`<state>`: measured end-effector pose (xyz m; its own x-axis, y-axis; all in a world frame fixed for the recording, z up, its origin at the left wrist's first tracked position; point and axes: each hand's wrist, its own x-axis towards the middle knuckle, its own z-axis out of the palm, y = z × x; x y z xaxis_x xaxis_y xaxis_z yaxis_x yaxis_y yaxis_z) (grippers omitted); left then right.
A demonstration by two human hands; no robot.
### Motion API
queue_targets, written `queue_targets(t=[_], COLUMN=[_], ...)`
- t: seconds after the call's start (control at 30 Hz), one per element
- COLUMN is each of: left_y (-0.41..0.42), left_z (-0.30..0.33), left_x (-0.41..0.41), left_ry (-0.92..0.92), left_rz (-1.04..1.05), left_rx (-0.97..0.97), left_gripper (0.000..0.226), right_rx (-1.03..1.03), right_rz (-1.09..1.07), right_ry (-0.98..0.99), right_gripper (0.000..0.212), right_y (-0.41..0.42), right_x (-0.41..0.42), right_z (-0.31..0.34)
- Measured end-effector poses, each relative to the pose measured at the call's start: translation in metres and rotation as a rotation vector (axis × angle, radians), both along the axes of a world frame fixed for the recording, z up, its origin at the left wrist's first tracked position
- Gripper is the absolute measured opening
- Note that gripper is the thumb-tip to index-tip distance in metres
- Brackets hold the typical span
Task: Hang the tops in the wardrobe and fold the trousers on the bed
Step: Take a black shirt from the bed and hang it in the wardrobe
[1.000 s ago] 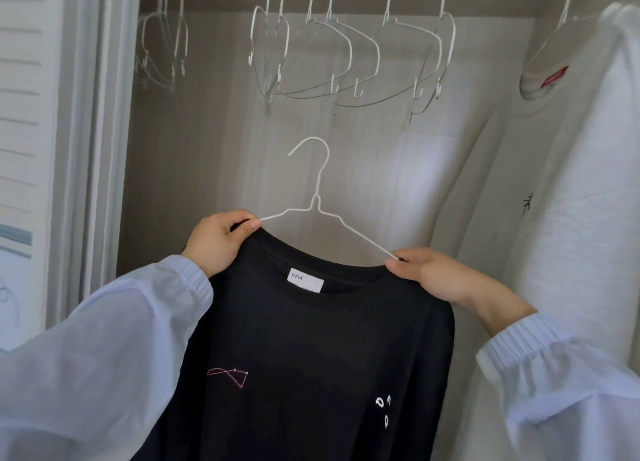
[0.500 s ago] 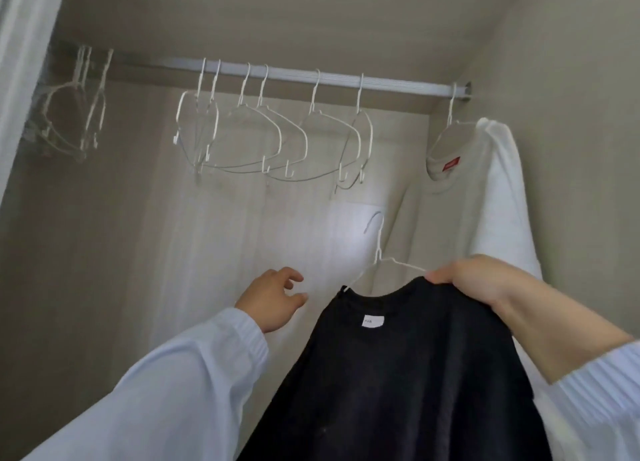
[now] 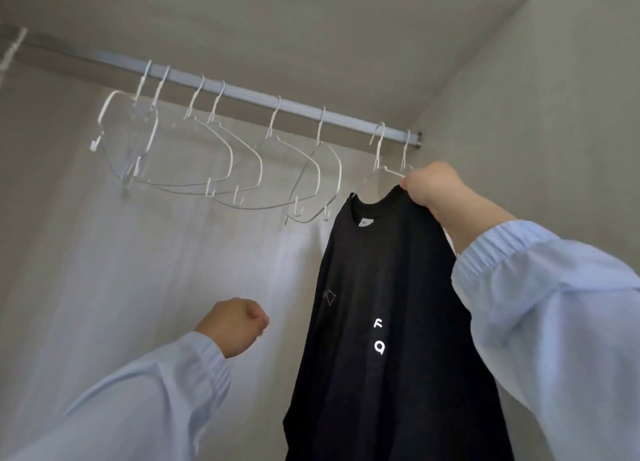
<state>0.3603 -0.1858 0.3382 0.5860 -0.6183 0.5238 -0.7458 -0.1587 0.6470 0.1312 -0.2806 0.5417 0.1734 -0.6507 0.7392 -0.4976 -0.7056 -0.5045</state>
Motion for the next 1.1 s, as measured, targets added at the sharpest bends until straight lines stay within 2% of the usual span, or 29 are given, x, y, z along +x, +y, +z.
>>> queue_targets(t=[0.03, 0.13, 0.2, 0.23, 0.37, 0.67, 0.8, 0.93, 1.1], left_y=[-0.002, -0.008, -0.011, -0.012, -0.015, -0.014, -0.006, -0.001, -0.018], left_z=[0.000, -0.005, -0.009, -0.009, -0.002, -0.002, -0.007, -0.007, -0.006], left_x=[0.006, 0.025, 0.040, 0.045, 0.059, 0.065, 0.063, 0.048, -0.033], left_ry=[-0.001, -0.002, 0.025, 0.054, 0.093, 0.130, 0.126, 0.137, 0.123], left_rz=[0.003, 0.036, 0.041, 0.033, 0.029, 0.022, 0.034, 0.009, -0.227], left_rx=[-0.012, -0.052, -0.091, -0.119, -0.189, -0.236, -0.213, -0.227, -0.216], left_gripper=[0.018, 0.021, 0.022, 0.023, 0.022, 0.022, 0.022, 0.021, 0.021], right_rx=[-0.006, -0.029, -0.068, -0.094, -0.081, -0.153, -0.128, -0.082, 0.038], right_rz=[-0.032, -0.046, -0.050, -0.060, -0.093, -0.225, -0.209, -0.103, 0.108], right_ry=[0.009, -0.126, -0.171, -0.154, -0.126, 0.034, 0.048, -0.009, -0.098], right_gripper=[0.027, 0.031, 0.023, 0.016, 0.029, 0.026, 0.014, 0.013, 0.011], right_y=[-0.005, -0.029, -0.036, -0.039, -0.050, -0.081, -0.085, -0.080, -0.061], right_x=[0.004, 0.013, 0.022, 0.028, 0.050, 0.060, 0.045, 0.026, 0.011], right_z=[0.007, 0.026, 0.037, 0.045, 0.056, 0.028, 0.015, 0.009, -0.027])
